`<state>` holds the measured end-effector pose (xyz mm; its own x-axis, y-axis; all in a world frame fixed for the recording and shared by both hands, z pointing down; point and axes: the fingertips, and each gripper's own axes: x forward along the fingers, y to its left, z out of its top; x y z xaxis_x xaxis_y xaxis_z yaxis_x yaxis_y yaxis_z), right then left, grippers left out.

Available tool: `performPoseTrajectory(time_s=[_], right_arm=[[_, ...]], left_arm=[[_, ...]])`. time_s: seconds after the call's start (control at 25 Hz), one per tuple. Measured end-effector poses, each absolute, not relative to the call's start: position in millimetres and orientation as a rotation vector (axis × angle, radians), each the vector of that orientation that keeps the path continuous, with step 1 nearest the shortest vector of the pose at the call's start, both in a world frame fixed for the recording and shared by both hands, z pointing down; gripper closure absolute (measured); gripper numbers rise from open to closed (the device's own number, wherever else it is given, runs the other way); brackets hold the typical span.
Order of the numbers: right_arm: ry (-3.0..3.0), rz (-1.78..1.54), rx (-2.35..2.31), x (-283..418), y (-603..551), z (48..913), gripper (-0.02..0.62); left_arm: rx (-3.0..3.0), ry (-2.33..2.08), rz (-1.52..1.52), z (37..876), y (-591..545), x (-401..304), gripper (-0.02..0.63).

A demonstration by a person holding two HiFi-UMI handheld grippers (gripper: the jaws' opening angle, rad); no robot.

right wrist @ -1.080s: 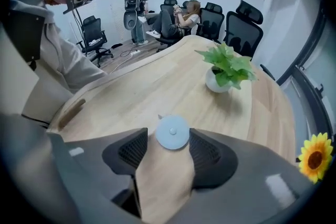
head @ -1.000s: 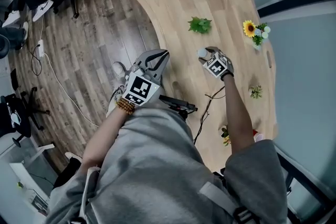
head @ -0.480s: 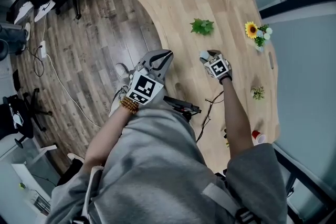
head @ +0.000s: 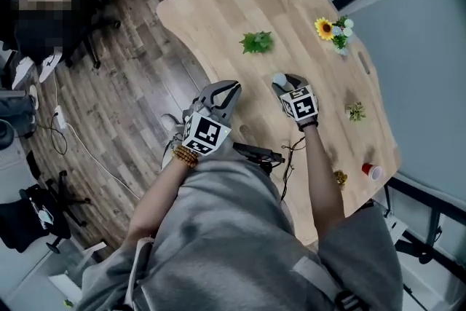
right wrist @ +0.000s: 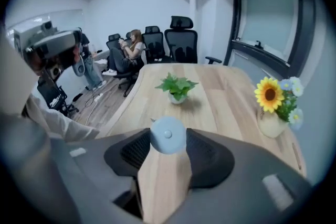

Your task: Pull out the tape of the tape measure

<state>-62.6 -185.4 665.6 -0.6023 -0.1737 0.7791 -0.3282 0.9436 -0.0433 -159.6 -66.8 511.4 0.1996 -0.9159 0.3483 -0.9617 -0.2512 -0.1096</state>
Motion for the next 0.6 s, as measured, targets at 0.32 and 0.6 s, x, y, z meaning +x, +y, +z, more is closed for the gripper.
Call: performPoseTrajectory(time_s=[0.32, 0.6], right_arm=[[-2.311, 0.321, 0.547, -33.1, -148.1, 562.9, 0.370], [-2.263, 0.343, 0.642, -1.1, -108.6, 535.3, 0.371]], left_arm=[[2.601, -1.626, 0.656, 514.0, -85.5, -106.2, 0.580], [2.872, -1.381, 0.701, 510.0, -82.8, -42.7, 0.558]])
